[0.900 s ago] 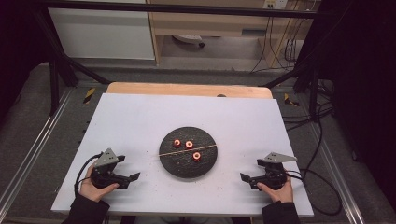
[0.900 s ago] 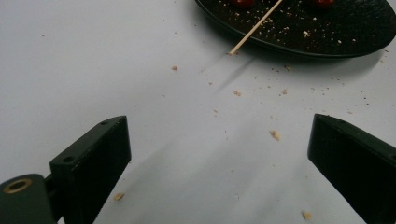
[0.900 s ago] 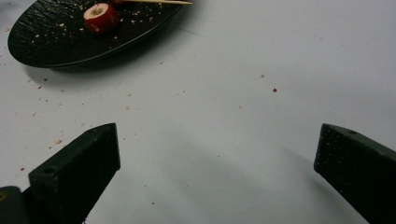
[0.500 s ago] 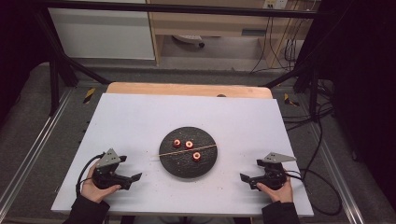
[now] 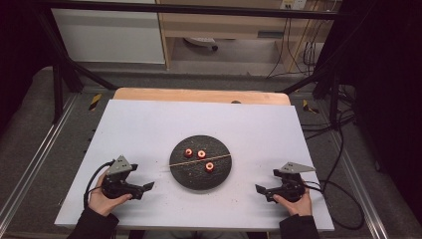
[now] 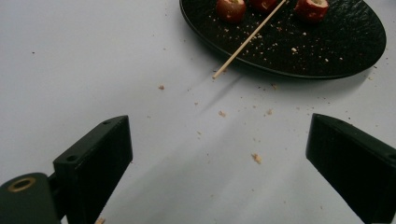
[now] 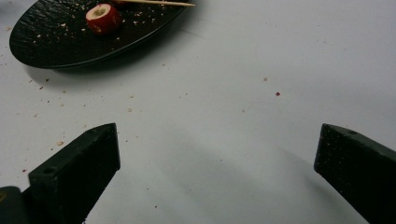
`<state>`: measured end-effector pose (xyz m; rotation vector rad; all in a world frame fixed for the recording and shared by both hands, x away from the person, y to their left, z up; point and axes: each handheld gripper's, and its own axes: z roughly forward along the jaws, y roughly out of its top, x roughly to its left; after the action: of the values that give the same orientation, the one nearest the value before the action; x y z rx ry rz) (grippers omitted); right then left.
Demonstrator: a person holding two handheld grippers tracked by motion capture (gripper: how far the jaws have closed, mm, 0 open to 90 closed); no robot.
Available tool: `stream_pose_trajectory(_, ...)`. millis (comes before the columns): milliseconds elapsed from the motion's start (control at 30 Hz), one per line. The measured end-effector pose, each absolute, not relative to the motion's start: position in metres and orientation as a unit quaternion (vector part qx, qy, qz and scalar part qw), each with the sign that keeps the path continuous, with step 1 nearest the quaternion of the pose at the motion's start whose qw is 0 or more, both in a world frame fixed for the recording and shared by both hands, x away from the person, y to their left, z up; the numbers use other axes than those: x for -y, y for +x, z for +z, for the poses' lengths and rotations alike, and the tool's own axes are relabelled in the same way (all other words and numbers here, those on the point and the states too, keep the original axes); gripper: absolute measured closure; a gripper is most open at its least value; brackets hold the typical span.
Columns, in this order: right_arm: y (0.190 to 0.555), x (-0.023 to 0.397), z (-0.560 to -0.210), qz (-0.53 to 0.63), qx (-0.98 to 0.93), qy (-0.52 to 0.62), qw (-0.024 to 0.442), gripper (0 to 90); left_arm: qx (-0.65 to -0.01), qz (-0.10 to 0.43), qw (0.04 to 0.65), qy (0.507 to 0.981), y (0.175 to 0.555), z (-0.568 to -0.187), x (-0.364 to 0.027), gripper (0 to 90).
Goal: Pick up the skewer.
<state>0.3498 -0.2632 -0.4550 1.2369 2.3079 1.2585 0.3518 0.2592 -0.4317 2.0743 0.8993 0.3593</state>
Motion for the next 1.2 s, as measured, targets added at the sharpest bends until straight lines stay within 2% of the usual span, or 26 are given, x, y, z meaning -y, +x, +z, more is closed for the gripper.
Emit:
stream_pose_trajectory(233, 0.350, 0.263, -0.455, 0.432, -0.788, 0.423, 0.118, 1.1, -0.361, 0.137, 0.411, 0.826, 0.354, -0.427, -0.253, 10.8)
stream_pose_trajectory(300, 0.350, 0.262, -0.455, 0.431, -0.789, 0.423, 0.117, 1.1, -0.360, 0.137, 0.411, 0.826, 0.355, -0.425, -0.251, 15.4)
stream_pose_trajectory(400, 0.350, 0.262, -0.455, 0.431, -0.788, 0.423, 0.118, 1.1, -0.359, 0.137, 0.412, 0.826, 0.358, -0.422, -0.247, 17.6)
stream_pose_trajectory(433, 0.350, 0.263, -0.454, 0.432, -0.788, 0.422, 0.117, 1.1, -0.359, 0.136, 0.411, 0.827, 0.358, -0.420, -0.245, 21.7)
stream_pose_trajectory(700, 0.349, 0.263, -0.454, 0.431, -0.790, 0.420, 0.118, 1.1, -0.353, 0.135, 0.409, 0.831, 0.365, -0.415, -0.230, 33.4)
stream_pose_trajectory(1200, 0.349, 0.262, -0.454, 0.433, -0.789, 0.421, 0.117, 1.1, -0.364, 0.135, 0.394, 0.833, 0.381, -0.409, -0.204, 62.5)
